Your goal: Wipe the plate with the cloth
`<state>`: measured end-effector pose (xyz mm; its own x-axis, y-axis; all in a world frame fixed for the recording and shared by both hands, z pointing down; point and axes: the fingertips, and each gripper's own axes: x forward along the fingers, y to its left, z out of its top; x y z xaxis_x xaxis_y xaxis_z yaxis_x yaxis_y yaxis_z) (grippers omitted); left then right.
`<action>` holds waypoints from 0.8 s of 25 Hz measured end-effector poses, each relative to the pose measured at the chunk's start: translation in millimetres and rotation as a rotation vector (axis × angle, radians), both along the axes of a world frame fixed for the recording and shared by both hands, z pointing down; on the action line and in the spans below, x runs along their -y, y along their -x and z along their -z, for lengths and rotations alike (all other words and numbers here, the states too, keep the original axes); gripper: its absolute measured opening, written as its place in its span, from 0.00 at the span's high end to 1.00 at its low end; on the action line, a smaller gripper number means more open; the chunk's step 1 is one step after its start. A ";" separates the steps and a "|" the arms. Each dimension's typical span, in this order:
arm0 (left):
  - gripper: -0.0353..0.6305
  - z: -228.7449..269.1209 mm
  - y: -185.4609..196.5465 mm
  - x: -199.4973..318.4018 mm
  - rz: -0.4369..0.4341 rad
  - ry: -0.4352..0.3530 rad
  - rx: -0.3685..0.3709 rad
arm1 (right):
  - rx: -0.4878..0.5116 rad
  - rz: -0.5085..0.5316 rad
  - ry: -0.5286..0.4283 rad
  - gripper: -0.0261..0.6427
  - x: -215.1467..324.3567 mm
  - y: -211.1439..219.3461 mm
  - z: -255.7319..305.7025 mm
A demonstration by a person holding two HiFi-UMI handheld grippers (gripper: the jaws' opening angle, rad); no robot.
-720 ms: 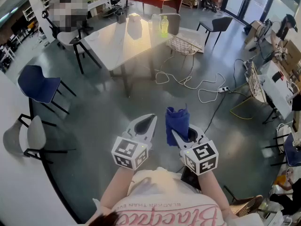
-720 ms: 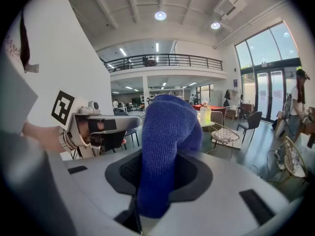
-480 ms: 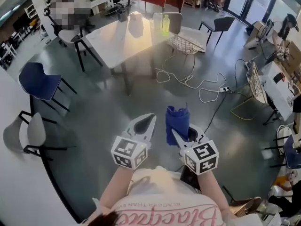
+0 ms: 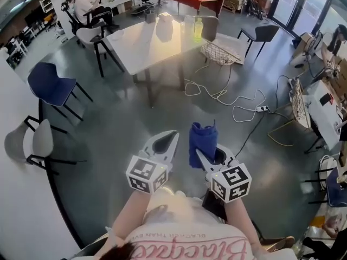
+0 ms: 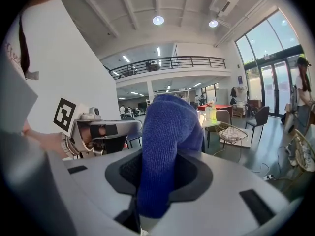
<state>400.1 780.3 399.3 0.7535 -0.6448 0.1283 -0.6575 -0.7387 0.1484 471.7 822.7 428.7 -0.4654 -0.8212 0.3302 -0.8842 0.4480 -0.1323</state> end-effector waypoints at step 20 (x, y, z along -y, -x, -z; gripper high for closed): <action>0.94 -2.5 73.3 76.9 0.089 0.008 -0.012 | 0.025 0.017 -0.008 0.79 84.3 55.4 0.3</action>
